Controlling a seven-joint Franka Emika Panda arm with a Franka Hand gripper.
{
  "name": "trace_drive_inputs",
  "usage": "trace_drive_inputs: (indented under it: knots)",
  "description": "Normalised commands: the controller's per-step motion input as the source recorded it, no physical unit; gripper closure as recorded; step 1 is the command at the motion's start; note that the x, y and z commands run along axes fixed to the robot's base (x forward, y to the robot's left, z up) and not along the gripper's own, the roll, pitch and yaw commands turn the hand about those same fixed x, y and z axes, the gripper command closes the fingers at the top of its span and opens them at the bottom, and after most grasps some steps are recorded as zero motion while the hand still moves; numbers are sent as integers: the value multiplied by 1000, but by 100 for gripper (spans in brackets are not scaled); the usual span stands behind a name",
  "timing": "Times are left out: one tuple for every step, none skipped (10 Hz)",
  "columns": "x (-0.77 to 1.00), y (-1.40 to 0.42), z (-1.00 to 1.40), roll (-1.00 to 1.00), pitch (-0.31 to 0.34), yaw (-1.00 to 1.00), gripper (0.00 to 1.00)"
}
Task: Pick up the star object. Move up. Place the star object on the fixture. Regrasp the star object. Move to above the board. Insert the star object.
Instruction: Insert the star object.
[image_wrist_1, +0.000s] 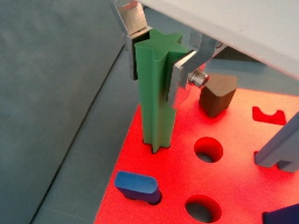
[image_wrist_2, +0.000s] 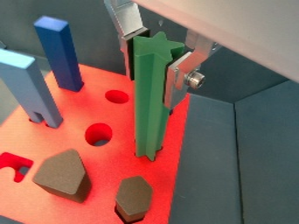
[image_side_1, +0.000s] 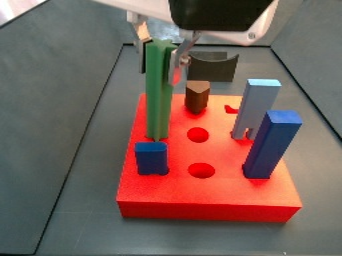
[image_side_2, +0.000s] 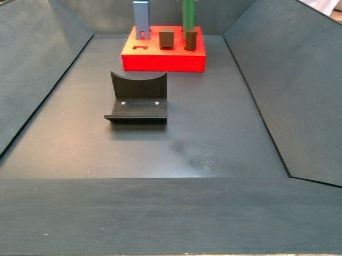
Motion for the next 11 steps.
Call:
trace_drive_inputs:
  knots:
    - [0, -11, -617, 0, -93, 0, 100]
    - [0, 0, -569, 0, -67, -46, 100]
    - [-9, 0, -440, 0, -50, -60, 100]
    - [-49, 0, -366, 0, -49, -6, 100]
    - [-89, 57, -266, 0, -69, 0, 100]
    - [-17, 97, -291, 0, -89, 0, 100]
    - [0, 131, -357, -4, -61, 0, 100]
    - [-20, 71, -186, -34, -73, 0, 100]
    - [-14, 0, -66, -77, -77, 0, 100]
    - [0, 0, 0, -7, -6, 0, 100]
    - [0, 0, 0, 0, 0, 0, 100]
